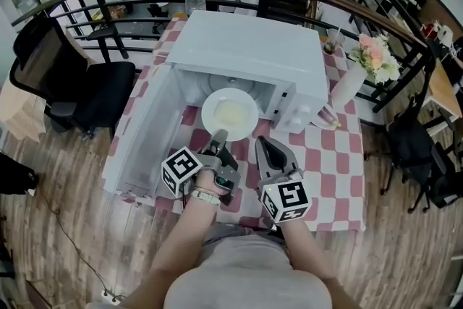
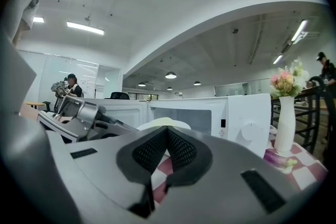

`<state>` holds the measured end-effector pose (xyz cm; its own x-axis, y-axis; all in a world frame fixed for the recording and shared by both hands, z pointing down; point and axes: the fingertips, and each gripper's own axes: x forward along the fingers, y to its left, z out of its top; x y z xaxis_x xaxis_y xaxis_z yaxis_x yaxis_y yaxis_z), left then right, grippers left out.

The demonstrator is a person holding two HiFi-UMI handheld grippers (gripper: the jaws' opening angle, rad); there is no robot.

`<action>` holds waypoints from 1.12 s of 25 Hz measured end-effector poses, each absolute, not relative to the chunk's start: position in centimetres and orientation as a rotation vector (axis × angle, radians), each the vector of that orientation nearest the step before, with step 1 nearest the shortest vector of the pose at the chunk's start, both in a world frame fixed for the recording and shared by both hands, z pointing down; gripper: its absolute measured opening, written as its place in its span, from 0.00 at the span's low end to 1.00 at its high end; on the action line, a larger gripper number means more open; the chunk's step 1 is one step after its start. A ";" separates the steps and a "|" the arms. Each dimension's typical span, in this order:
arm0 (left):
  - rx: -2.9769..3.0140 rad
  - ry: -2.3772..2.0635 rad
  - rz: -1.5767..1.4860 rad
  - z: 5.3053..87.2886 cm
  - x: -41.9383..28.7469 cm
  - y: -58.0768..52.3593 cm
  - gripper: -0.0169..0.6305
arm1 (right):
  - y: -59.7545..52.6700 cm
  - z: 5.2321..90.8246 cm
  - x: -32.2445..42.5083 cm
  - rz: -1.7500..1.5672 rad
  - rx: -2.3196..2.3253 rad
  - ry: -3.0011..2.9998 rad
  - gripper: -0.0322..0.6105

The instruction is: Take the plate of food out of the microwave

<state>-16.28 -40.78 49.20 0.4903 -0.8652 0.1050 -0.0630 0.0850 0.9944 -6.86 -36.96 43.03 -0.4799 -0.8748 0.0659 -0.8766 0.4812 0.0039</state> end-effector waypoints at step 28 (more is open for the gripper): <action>1.421 -0.826 -0.668 45.9 -14.4 -32.6 0.05 | -30.0 42.1 -5.3 0.178 1.722 -2.566 0.09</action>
